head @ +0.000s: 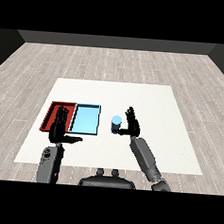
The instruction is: Pick the blue can and put it in the blue box
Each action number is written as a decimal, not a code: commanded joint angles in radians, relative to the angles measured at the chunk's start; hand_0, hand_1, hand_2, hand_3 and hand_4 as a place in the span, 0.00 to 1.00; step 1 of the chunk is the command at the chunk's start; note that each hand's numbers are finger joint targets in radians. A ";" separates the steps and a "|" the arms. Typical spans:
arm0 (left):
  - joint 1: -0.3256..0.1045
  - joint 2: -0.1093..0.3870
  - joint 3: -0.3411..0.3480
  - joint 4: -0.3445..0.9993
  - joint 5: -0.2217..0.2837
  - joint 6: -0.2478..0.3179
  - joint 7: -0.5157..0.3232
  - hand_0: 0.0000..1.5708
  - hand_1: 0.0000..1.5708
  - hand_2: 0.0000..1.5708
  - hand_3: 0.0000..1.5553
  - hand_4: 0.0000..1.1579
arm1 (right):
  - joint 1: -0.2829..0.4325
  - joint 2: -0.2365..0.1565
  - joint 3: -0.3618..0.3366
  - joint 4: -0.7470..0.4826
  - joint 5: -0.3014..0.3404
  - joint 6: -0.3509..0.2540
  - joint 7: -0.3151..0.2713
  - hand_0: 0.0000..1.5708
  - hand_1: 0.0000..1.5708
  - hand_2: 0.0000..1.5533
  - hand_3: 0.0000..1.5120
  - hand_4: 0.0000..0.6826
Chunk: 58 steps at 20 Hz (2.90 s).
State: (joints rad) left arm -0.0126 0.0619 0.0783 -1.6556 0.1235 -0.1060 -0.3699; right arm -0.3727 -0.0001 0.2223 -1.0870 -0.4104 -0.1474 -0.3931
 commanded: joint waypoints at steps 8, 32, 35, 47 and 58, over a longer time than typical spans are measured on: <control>0.041 0.030 0.040 -0.017 0.042 -0.046 0.000 0.00 0.00 0.00 0.00 0.00 | -0.074 0.000 0.044 0.172 -0.122 -0.006 -0.098 0.00 0.00 0.00 0.00 0.00; 0.026 -0.007 0.004 -0.008 0.021 -0.030 0.003 0.00 0.00 0.00 0.00 0.00 | -0.293 0.000 0.210 0.433 -0.346 -0.038 -0.142 0.00 0.00 0.00 0.00 0.00; 0.055 -0.014 -0.003 -0.079 0.017 -0.010 0.031 0.00 0.00 0.00 0.00 0.00 | -0.283 0.000 0.279 0.484 -0.401 -0.243 -0.226 0.69 0.69 0.84 0.83 0.61; 0.006 0.001 0.016 -0.060 0.018 0.007 0.065 0.00 0.00 0.00 0.00 0.00 | -0.376 0.000 0.320 0.555 -0.390 -0.345 -0.197 0.95 0.95 0.95 0.95 0.92; -0.019 -0.020 -0.067 0.074 -0.045 -0.026 0.038 0.00 0.00 0.00 0.00 0.00 | -0.394 -0.135 0.345 0.201 -0.184 -0.515 0.037 0.91 0.91 0.93 0.92 0.91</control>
State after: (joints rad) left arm -0.0335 0.0480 0.0205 -1.6394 0.0791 -0.1150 -0.3123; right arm -0.7721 -0.0870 0.5430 -0.7571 -0.6505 -0.6029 -0.4267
